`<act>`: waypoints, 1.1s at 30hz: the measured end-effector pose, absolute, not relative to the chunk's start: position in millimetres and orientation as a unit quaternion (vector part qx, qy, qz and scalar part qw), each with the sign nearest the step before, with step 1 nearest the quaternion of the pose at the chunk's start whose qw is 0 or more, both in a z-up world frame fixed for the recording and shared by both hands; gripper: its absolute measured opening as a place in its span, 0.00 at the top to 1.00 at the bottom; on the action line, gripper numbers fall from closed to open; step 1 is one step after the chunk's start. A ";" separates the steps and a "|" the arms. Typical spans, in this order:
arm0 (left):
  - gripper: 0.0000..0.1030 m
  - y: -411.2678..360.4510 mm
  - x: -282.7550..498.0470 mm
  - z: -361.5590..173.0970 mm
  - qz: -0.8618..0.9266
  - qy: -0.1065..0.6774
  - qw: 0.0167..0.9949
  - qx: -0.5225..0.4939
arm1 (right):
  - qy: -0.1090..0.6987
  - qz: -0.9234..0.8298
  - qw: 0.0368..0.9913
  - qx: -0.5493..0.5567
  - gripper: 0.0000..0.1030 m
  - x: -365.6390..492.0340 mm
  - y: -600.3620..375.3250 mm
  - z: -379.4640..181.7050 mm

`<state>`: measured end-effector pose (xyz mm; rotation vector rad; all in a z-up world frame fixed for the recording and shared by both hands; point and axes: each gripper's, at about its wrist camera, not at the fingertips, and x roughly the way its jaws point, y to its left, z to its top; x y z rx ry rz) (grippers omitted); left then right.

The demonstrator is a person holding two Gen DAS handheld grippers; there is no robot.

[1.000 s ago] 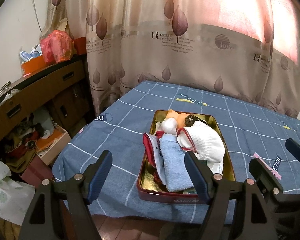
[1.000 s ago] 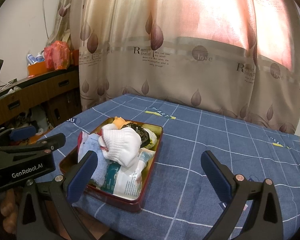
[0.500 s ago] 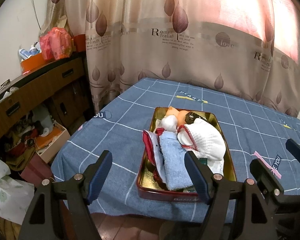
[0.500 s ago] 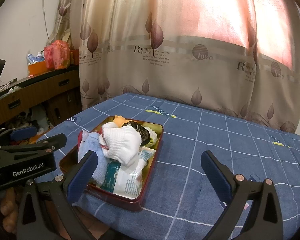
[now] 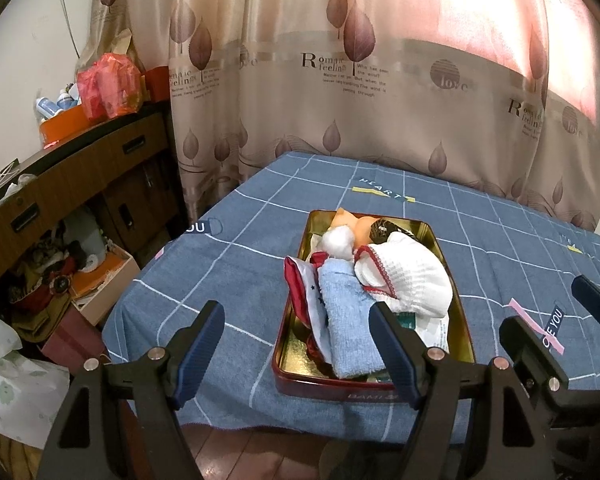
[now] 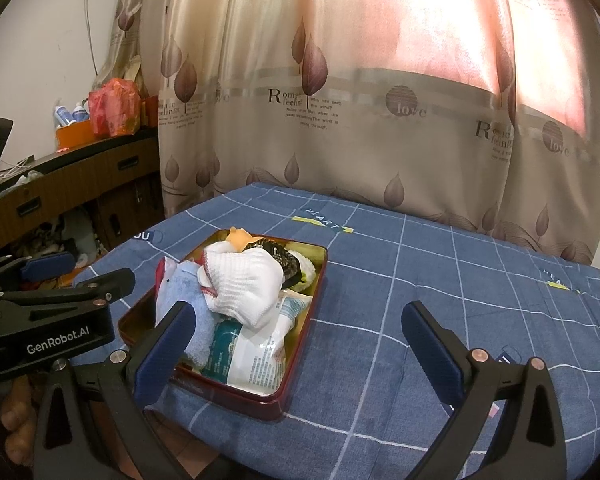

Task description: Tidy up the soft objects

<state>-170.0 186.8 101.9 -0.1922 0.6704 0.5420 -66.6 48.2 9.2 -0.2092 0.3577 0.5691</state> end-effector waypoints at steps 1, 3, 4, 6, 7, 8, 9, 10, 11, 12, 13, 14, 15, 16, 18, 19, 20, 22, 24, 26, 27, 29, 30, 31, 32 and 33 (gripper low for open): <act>0.25 186.6 -169.8 101.9 0.262 0.325 0.904 -0.093 | 0.175 0.279 0.939 -0.103 0.01 -67.2 48.1 8.9; 0.25 186.7 -169.8 101.8 0.263 0.325 0.904 -0.092 | 0.176 0.279 0.938 -0.104 0.01 -66.3 48.4 9.0; 0.25 186.4 -169.3 101.6 0.262 0.326 0.904 -0.093 | 0.176 0.279 0.938 -0.103 0.01 -65.3 49.1 9.8; 0.25 186.8 -169.6 101.7 0.263 0.326 0.903 -0.093 | 0.176 0.279 0.938 -0.104 0.01 -66.6 48.1 7.6; 0.25 187.2 -169.5 101.5 0.263 0.326 0.903 -0.093 | 0.176 0.279 0.938 -0.104 0.01 -67.1 47.8 7.3; 0.25 186.6 -168.8 101.2 0.262 0.327 0.903 -0.094 | 0.177 0.279 0.938 -0.104 0.01 -65.4 48.7 8.2; 0.25 187.2 -168.8 100.8 0.261 0.328 0.903 -0.095 | 0.177 0.279 0.938 -0.104 0.01 -65.4 48.8 8.4; 0.25 187.2 -169.2 100.6 0.261 0.328 0.903 -0.095 | 0.176 0.279 0.938 -0.103 0.01 -67.0 47.7 7.6; 0.25 187.5 -169.4 100.4 0.262 0.329 0.902 -0.095 | 0.177 0.280 0.938 -0.103 0.01 -65.3 48.7 8.4; 0.25 187.9 -169.6 100.2 0.263 0.329 0.902 -0.095 | 0.177 0.280 0.938 -0.104 0.01 -65.9 48.4 8.0; 0.25 188.1 -170.0 100.1 0.262 0.329 0.902 -0.095 | 0.177 0.279 0.938 -0.104 0.01 -66.8 48.0 7.4; 0.25 188.1 -169.9 99.9 0.262 0.329 0.902 -0.095 | 0.177 0.279 0.938 -0.104 0.01 -65.3 48.6 8.4; 0.25 188.1 -169.7 99.9 0.262 0.330 0.902 -0.095 | 0.177 0.280 0.938 -0.103 0.01 -66.2 47.9 8.0; 0.25 187.7 -169.2 100.1 0.263 0.330 0.902 -0.094 | 0.177 0.280 0.938 -0.103 0.01 -66.9 47.4 7.6; 0.25 187.7 -169.4 99.9 0.262 0.332 0.901 -0.094 | 0.177 0.280 0.938 -0.103 0.01 -65.9 47.9 7.8; 0.24 187.5 -168.9 99.9 0.260 0.333 0.902 -0.095 | 0.177 0.280 0.938 -0.104 0.01 -65.1 48.3 8.4; 0.23 187.9 -168.7 99.5 0.258 0.333 0.902 -0.097 | 0.177 0.280 0.938 -0.104 0.01 -65.2 48.2 8.4; 0.22 188.5 -168.2 98.7 0.252 0.333 0.903 -0.101 | 0.177 0.280 0.938 -0.103 0.01 -66.5 47.0 7.9; 0.22 187.7 -168.6 98.6 0.255 0.327 0.905 -0.098 | 0.177 0.280 0.938 -0.103 0.01 -65.7 47.6 8.6; 0.22 184.9 -169.8 99.7 0.261 0.315 0.908 -0.089 | 0.176 0.280 0.938 -0.103 0.01 -64.7 47.6 9.4; 0.22 183.2 -170.5 100.0 0.263 0.310 0.910 -0.082 | 0.176 0.281 0.938 -0.102 0.01 -65.5 46.4 8.8; 0.22 181.2 -169.8 99.6 0.270 0.310 0.909 -0.073 | 0.174 0.280 0.939 -0.099 0.01 -66.4 43.4 7.3; 0.22 180.3 -169.7 99.7 0.272 0.309 0.909 -0.070 | 0.174 0.280 0.939 -0.098 0.01 -66.1 42.0 7.0; 0.22 179.9 -169.8 100.2 0.271 0.307 0.909 -0.070 | 0.173 0.280 0.939 -0.097 0.01 -67.7 40.2 6.2; 0.22 180.0 -170.4 101.0 0.269 0.306 0.910 -0.072 | 0.173 0.279 0.940 -0.097 0.01 -64.5 38.9 6.3; 0.22 179.6 -170.9 101.7 0.269 0.304 0.911 -0.073 | 0.172 0.278 0.940 -0.097 0.01 -64.1 37.2 6.1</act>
